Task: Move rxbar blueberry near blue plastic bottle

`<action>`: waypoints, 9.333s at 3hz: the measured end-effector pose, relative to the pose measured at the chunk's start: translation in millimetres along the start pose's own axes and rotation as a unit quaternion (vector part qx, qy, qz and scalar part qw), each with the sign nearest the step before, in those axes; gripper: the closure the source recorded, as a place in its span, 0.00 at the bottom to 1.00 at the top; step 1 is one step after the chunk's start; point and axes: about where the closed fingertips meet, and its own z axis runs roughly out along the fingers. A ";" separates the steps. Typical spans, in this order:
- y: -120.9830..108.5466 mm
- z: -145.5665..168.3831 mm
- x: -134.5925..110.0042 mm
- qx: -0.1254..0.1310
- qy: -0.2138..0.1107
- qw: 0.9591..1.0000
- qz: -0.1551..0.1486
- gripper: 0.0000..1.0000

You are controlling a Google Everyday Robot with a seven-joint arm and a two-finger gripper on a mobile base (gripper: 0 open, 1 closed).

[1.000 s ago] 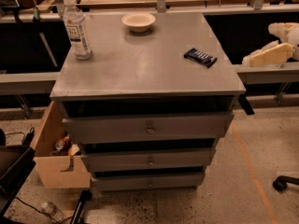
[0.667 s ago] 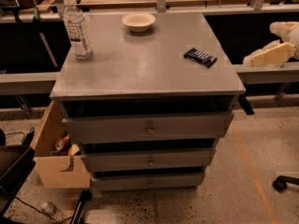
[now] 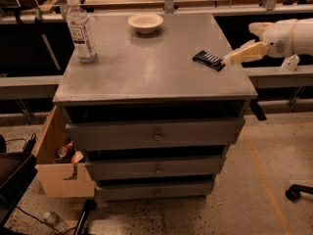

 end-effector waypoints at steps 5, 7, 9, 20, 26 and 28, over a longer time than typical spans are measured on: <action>-27.5 95.8 52.9 -0.058 -0.039 0.996 0.057 0.00; -19.3 100.3 79.1 -0.075 -0.021 0.995 0.054 0.18; -19.2 99.1 74.1 -0.076 -0.020 0.995 0.054 0.65; 28.9 99.5 -169.7 -0.067 -0.059 0.993 -0.082 1.00; 285.8 299.6 -90.3 -0.243 -0.022 0.966 -0.083 1.00; 290.1 301.6 -89.6 -0.248 -0.021 0.965 -0.083 0.52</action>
Offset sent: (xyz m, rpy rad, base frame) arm 0.0821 0.0333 -0.0517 0.0684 0.0203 0.0481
